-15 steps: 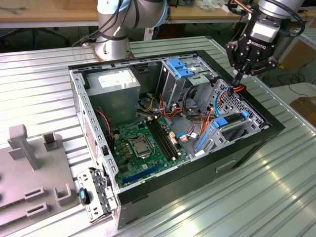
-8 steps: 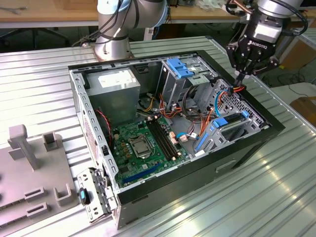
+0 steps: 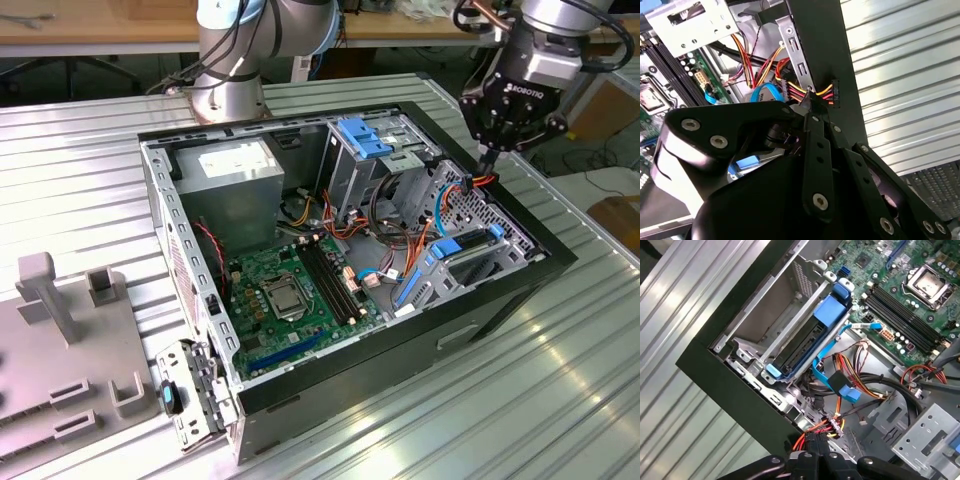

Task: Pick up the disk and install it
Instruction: 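Insert the first disk wire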

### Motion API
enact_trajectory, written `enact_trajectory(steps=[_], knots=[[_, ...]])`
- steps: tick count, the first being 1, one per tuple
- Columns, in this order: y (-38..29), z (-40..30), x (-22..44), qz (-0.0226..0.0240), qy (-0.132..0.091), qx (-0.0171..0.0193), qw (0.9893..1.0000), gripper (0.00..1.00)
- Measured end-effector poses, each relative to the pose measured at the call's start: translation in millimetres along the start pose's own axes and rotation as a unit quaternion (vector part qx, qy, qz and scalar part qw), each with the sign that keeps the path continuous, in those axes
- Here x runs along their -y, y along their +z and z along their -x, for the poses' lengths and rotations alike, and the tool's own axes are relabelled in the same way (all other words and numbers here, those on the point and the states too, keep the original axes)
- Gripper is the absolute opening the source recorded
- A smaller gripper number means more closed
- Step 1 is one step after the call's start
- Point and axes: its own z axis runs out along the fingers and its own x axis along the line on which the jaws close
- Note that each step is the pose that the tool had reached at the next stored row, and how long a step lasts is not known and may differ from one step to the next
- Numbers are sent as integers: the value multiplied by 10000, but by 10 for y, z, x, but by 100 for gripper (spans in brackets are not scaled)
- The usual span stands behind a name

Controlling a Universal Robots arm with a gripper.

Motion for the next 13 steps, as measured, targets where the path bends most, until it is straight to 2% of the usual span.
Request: enact_trajectory(steps=[2, 4, 9, 13], knots=[[0, 0, 0, -5, -176, -24, 9998, 11], [-1, 1, 1, 5, -254, -46, 9997, 11], [-32, 46, 48, 122, -296, -175, 9993, 11], [-33, 56, 59, 143, -497, -230, 9984, 11]])
